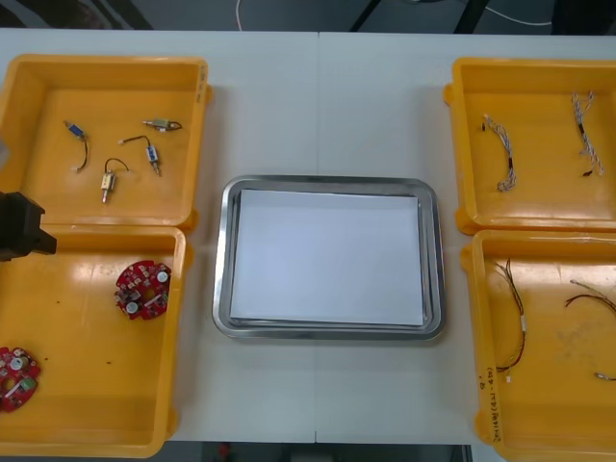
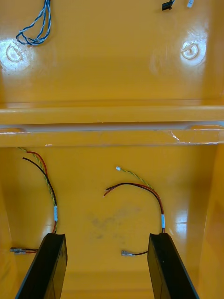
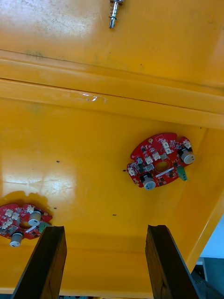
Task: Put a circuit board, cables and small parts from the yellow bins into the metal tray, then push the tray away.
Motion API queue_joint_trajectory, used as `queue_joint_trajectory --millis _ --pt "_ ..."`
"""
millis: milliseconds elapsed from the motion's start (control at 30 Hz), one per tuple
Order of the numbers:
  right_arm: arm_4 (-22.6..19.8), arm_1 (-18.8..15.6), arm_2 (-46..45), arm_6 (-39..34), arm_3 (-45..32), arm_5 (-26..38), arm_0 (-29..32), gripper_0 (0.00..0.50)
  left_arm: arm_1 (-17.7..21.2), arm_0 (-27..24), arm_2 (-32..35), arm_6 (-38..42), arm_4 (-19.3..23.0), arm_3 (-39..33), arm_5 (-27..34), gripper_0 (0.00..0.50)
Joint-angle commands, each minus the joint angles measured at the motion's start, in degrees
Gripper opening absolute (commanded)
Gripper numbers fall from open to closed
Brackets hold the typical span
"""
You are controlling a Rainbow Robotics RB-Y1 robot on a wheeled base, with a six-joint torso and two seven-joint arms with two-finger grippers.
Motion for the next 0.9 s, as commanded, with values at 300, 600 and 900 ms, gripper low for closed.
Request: queue_joint_trajectory --millis 300,600,900 --pt "0.27 0.40 0.81 -1.69 -1.65 0.19 0.84 0.500 2.58 0.80 1.68 -4.75 0.42 -1.58 0.40 0.500" --pt "0.27 0.40 0.81 -1.69 -1.65 0.19 0.84 0.500 2.58 0.80 1.68 -4.75 0.42 -1.58 0.40 0.500" --pt "0.27 0.40 0.81 -1.69 -1.65 0.19 0.84 0.500 2.58 0.80 1.68 -4.75 0.42 -1.58 0.40 0.500"
